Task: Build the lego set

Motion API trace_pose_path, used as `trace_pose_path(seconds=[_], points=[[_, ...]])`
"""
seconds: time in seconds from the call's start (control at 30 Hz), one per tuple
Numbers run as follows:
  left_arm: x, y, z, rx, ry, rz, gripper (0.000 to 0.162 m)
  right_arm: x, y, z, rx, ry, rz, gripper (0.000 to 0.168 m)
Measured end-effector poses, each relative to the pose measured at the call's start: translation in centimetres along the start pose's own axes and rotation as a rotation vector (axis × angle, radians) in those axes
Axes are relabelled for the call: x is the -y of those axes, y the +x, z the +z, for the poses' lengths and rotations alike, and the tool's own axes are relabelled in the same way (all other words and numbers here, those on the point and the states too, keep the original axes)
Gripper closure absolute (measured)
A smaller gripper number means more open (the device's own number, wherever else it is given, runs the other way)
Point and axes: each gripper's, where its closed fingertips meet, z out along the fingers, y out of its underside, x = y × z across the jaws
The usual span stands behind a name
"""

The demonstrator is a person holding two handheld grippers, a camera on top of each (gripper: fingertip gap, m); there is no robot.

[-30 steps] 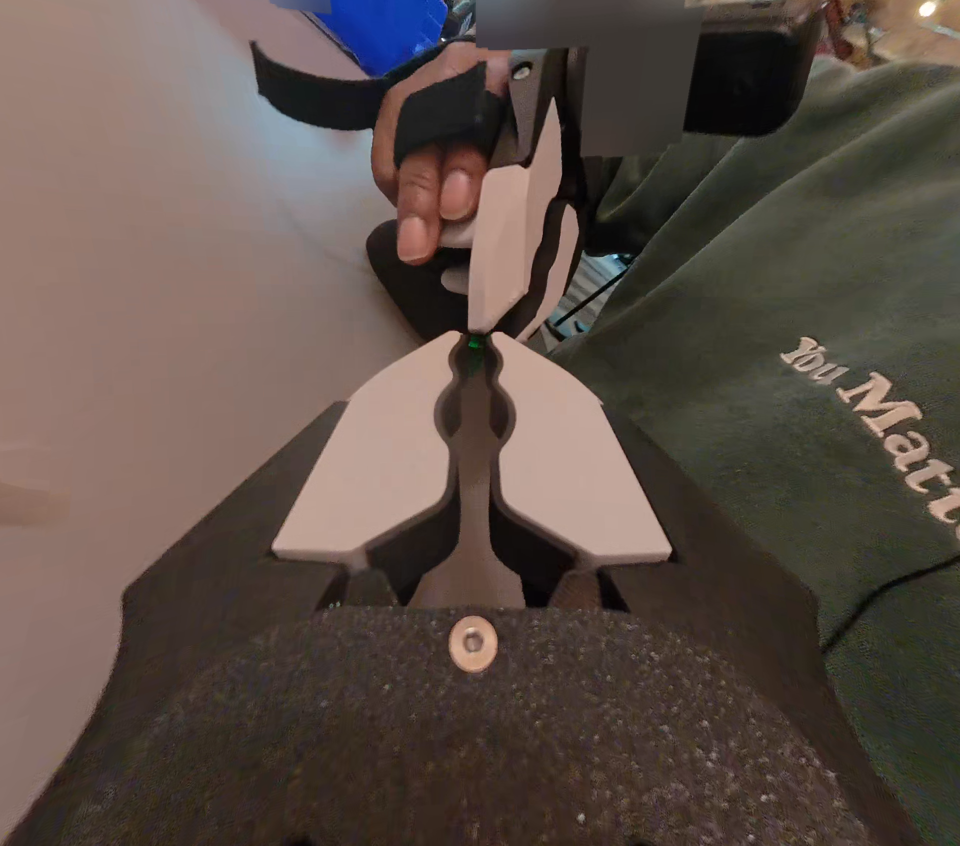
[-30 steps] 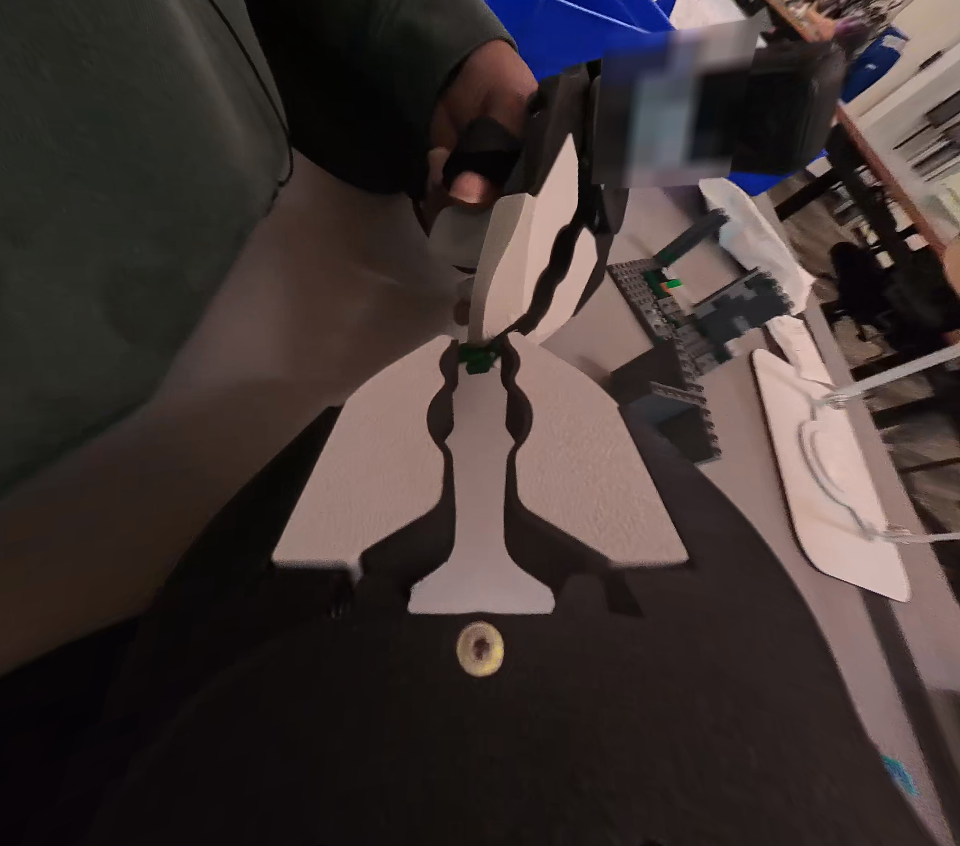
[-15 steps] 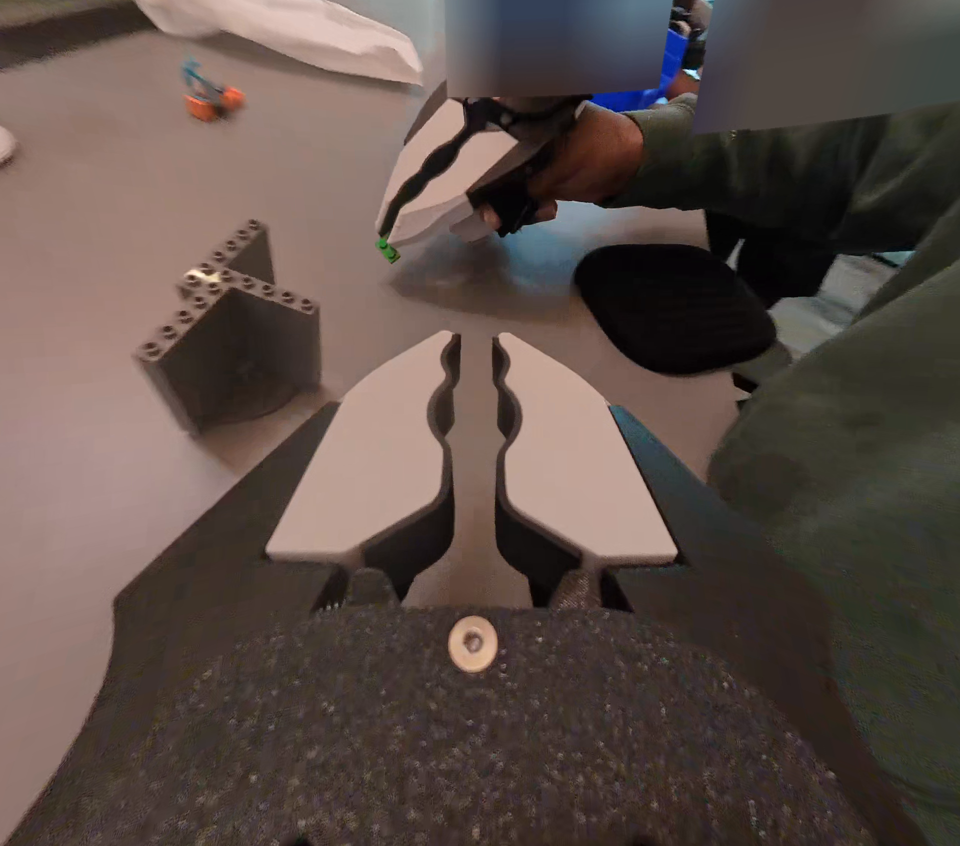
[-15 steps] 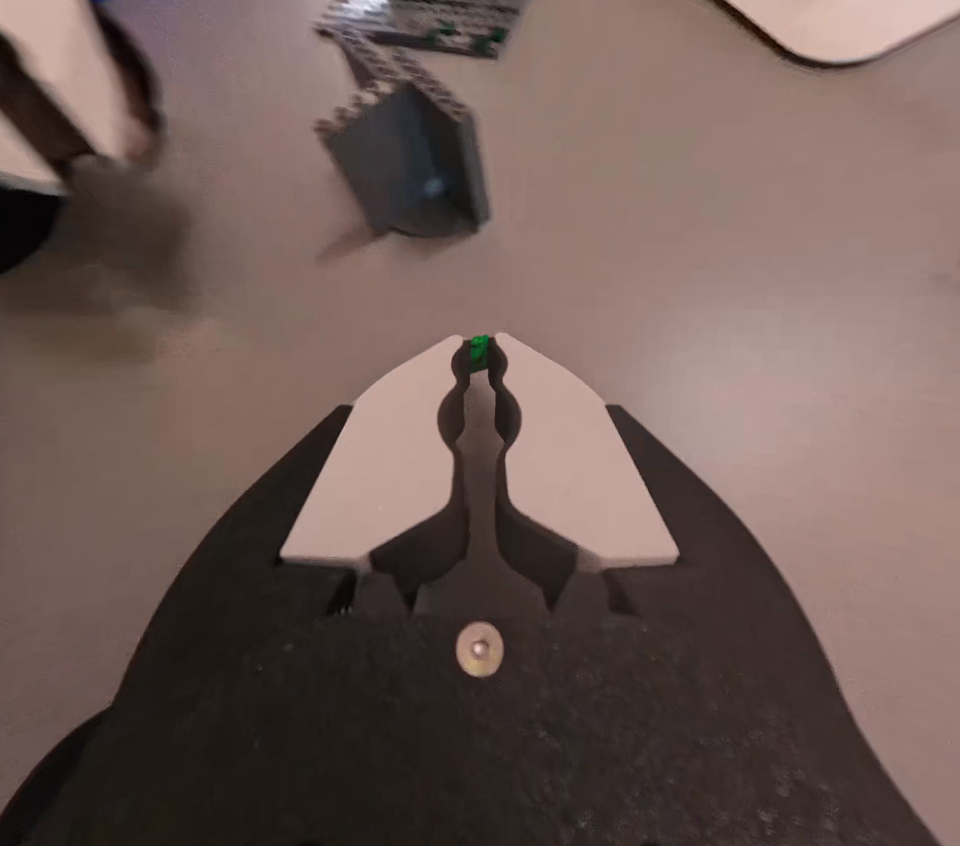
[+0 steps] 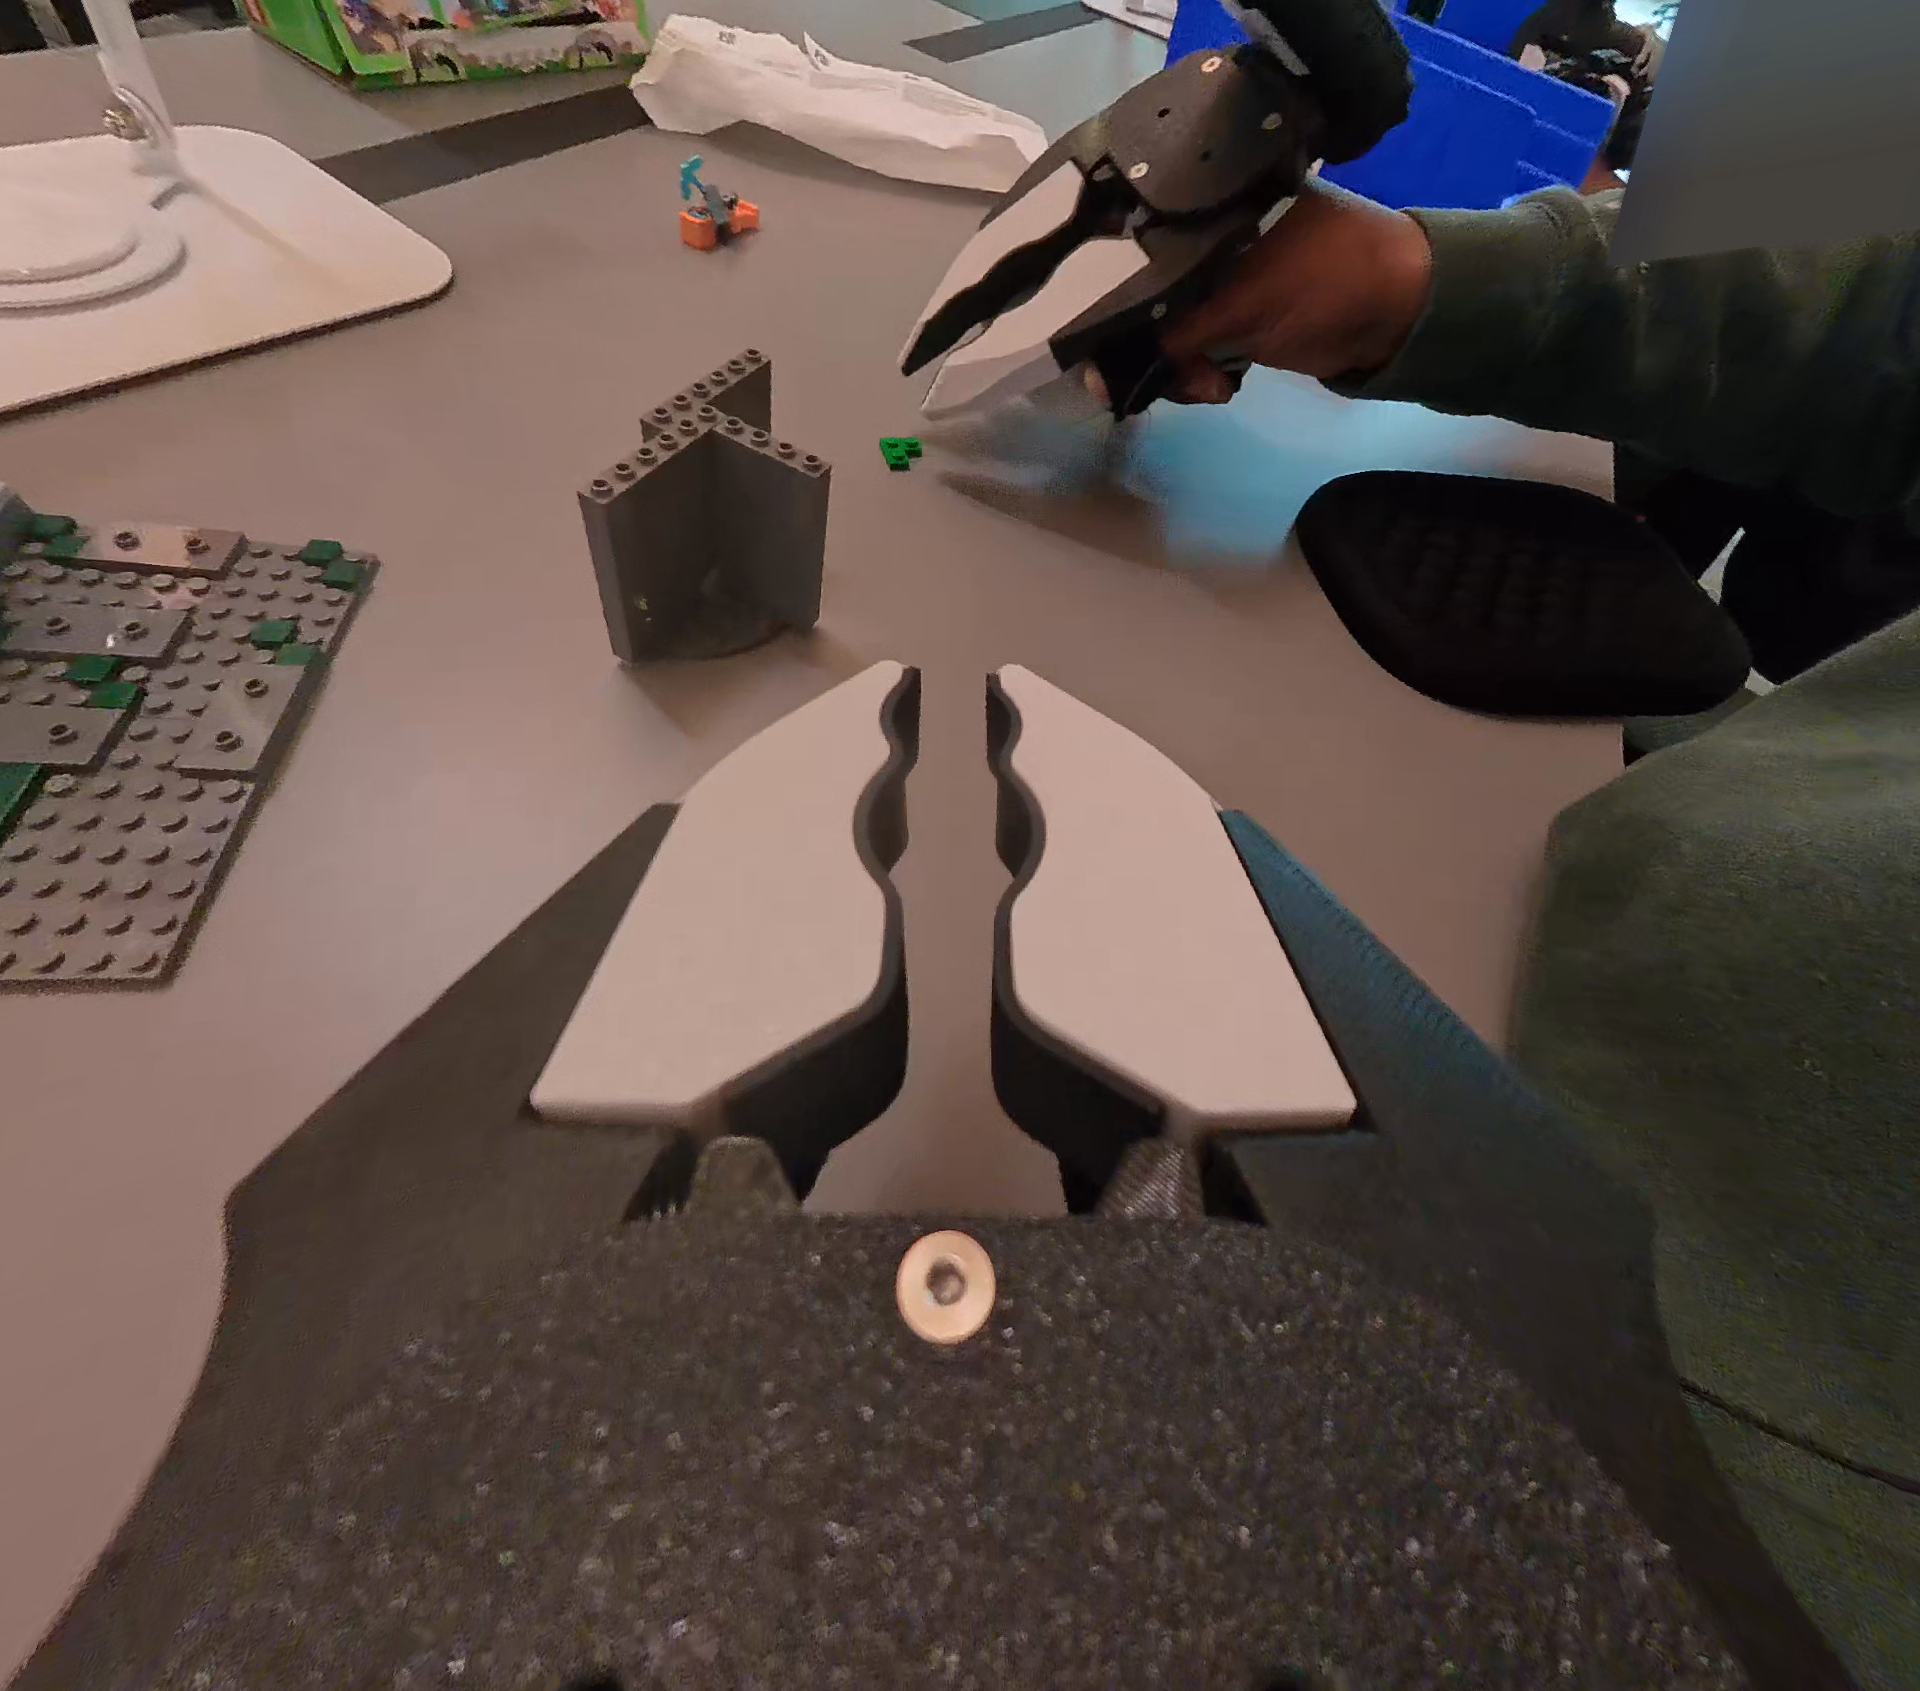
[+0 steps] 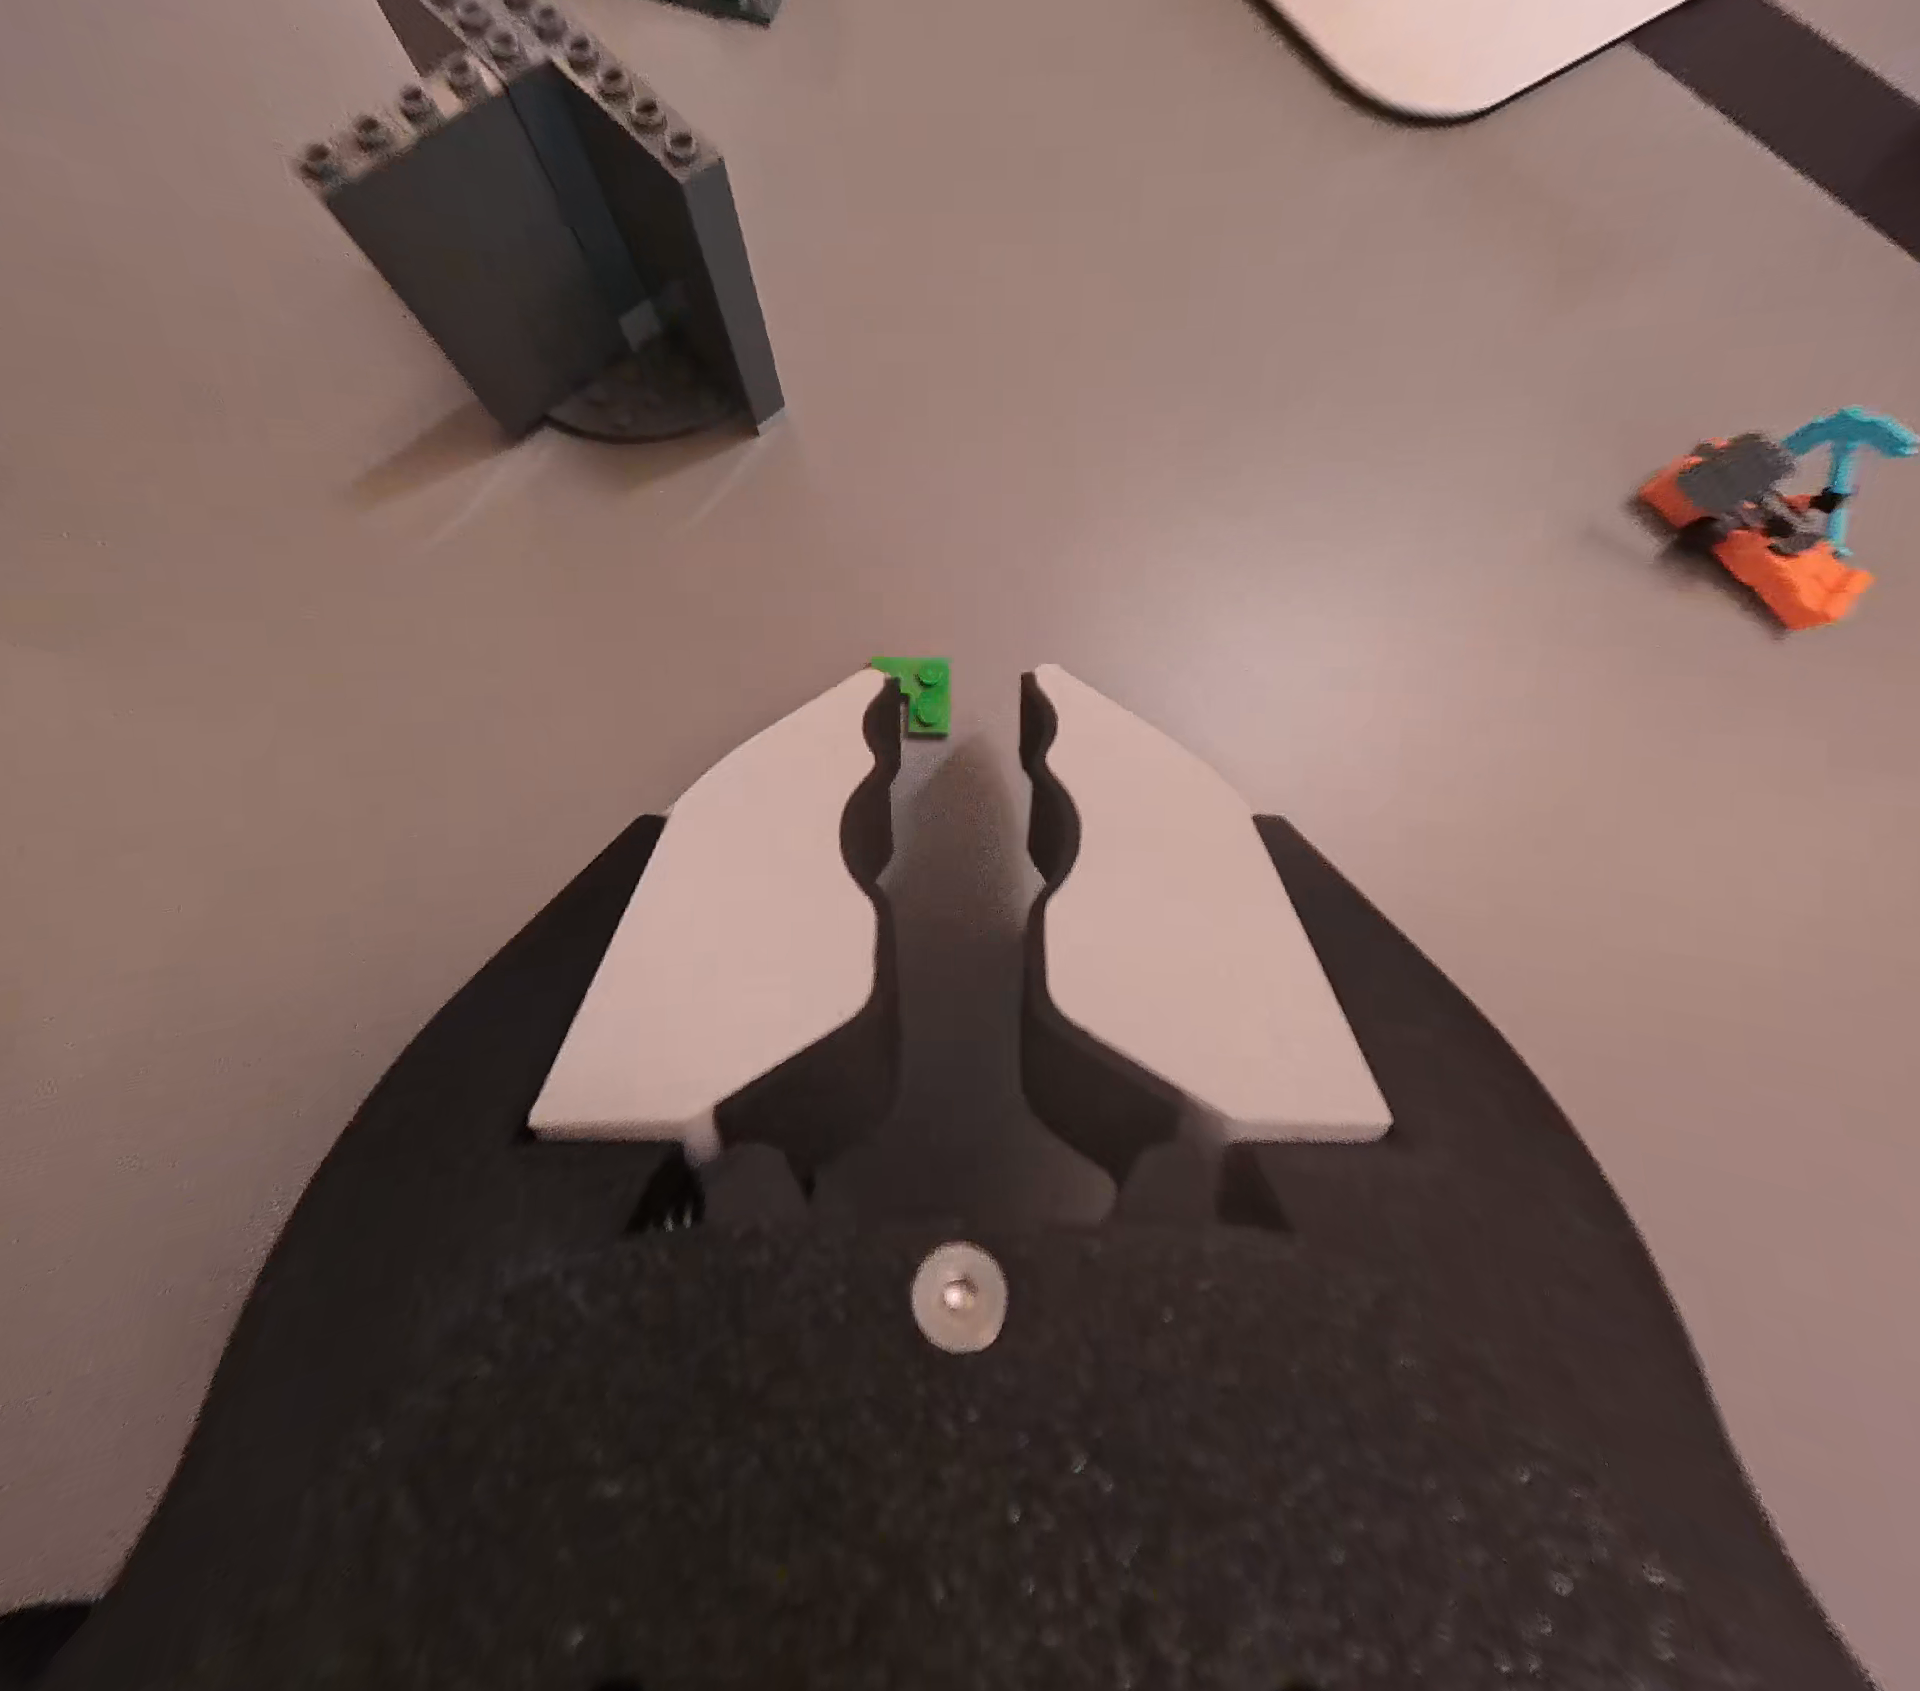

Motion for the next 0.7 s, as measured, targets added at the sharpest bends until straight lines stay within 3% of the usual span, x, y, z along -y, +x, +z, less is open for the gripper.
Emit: trace_pose_path(seconds=[0.27, 0.43, 0.53, 0.7], points=[[1.3, -0.8, -2.4, 0.105, 0.084, 0.017, 0.153, 3.9, -1.5, -4.9, -0.02, 0.21, 0.096, 0.15], [3.2, -2.2, -5.9, 0.238, 0.171, 0.04, 0.162, 5.9, -3.9, -5.7, 0.032, 0.367, 0.173, 0.154], [5.0, -3.9, -10.3, 0.392, 0.212, 0.091, 0.162, 6.0, -4.2, -5.2, 0.037, 0.416, 0.159, 0.164], [6.2, -10.9, -21.8, 0.743, 0.15, 0.082, 0.162, 5.4, -4.1, -4.4, 0.057, 0.429, 0.147, 0.168]])
